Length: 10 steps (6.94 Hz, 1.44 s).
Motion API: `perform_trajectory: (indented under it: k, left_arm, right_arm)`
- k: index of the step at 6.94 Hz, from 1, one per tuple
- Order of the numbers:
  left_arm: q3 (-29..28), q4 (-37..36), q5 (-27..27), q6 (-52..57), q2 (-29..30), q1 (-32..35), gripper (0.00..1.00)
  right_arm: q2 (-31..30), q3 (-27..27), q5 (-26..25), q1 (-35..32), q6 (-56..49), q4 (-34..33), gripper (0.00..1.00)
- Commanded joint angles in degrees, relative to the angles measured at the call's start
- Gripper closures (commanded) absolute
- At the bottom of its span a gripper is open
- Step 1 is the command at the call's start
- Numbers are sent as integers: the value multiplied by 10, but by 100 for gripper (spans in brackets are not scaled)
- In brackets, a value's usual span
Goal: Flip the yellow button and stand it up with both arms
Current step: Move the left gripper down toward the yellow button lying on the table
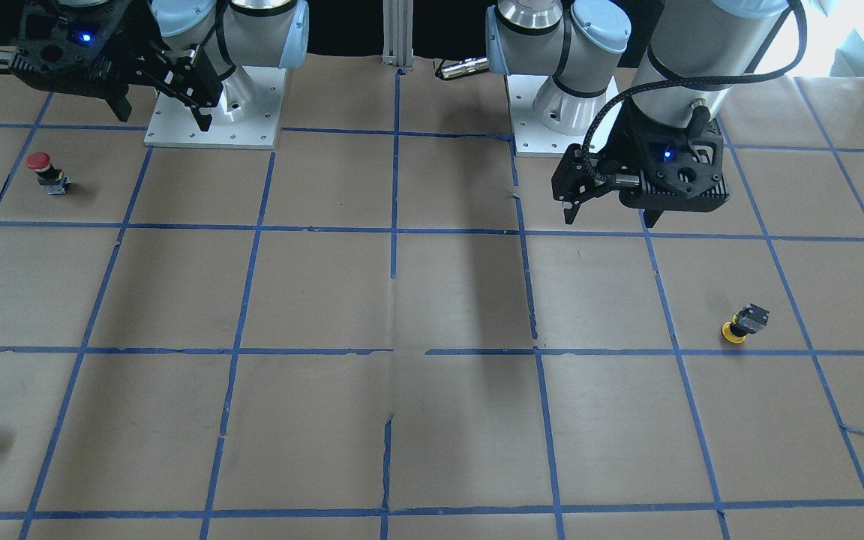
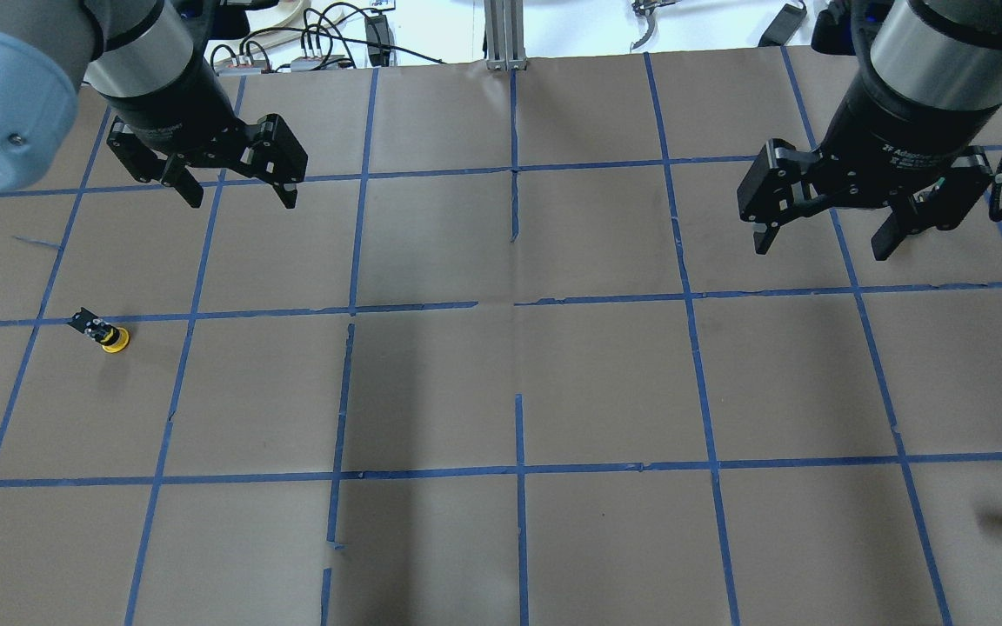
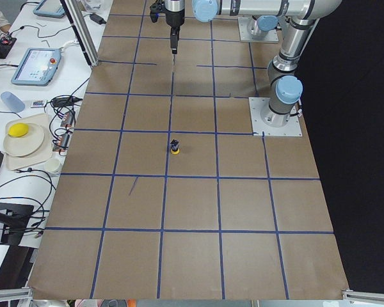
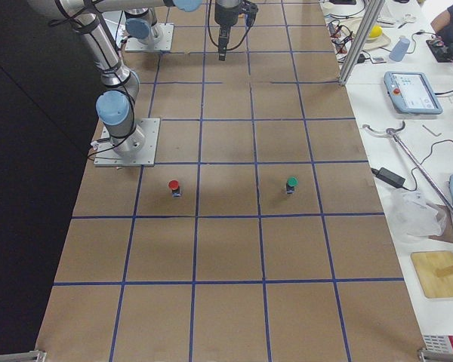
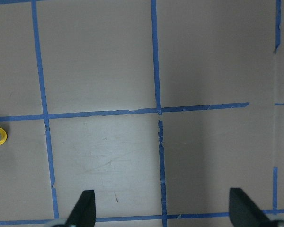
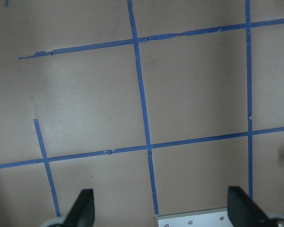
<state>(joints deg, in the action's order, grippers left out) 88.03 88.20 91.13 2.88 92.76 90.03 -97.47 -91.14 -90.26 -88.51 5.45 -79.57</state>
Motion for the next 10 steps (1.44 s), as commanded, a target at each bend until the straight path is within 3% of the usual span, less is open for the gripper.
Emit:
perform_trajectory:
  k: [1,3,5,7,10]
  left_arm:
    - [18,3,0,0,-9,0,0]
    - [23,6,5,63,-1,-50,0]
    - [67,-4,7,247,5,-165,0]
    - [130,-144,9,357,37,-263,0]
    - [144,-294,8,553,152,-336,0]
  right_arm:
    - [0,0,0,0,3,-1,0]
    - [-1,1,1,0,-3,0,0]
    - [-3,1,0,0,-3,3,0]
    - [-3,0,1,0,-3,3,0]
    - [-3,0,1,0,-4,1,0]
